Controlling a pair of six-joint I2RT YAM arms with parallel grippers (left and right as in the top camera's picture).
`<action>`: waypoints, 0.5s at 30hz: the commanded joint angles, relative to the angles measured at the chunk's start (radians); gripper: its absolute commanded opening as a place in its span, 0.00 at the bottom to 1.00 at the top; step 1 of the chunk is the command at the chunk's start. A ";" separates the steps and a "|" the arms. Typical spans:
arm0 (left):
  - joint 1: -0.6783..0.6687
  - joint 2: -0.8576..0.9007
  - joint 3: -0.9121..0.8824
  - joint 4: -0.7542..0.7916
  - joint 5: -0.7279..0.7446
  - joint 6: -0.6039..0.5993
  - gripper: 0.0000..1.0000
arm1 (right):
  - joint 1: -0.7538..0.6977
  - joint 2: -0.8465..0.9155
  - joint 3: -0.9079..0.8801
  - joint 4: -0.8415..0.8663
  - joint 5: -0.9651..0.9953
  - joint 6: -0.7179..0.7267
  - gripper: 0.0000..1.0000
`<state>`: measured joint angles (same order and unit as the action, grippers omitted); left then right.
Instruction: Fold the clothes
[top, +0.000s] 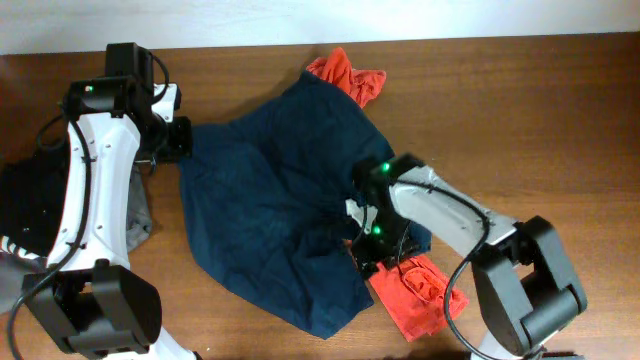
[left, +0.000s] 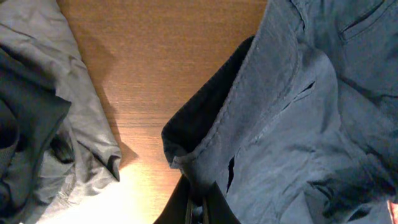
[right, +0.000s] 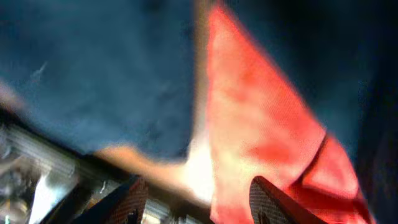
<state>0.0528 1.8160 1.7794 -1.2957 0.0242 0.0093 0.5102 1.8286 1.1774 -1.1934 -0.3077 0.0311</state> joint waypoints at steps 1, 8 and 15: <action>0.002 0.001 0.006 0.005 -0.014 -0.010 0.01 | 0.000 -0.001 -0.084 0.075 0.105 0.188 0.61; 0.002 0.001 0.006 0.004 -0.014 -0.010 0.01 | -0.018 -0.001 -0.243 0.230 0.286 0.475 0.64; 0.003 0.001 0.006 0.003 -0.014 -0.010 0.00 | -0.164 -0.001 -0.276 0.227 0.386 0.660 0.08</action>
<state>0.0528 1.8160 1.7794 -1.2942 0.0246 0.0093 0.4370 1.7756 0.9634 -0.9760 -0.1051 0.5613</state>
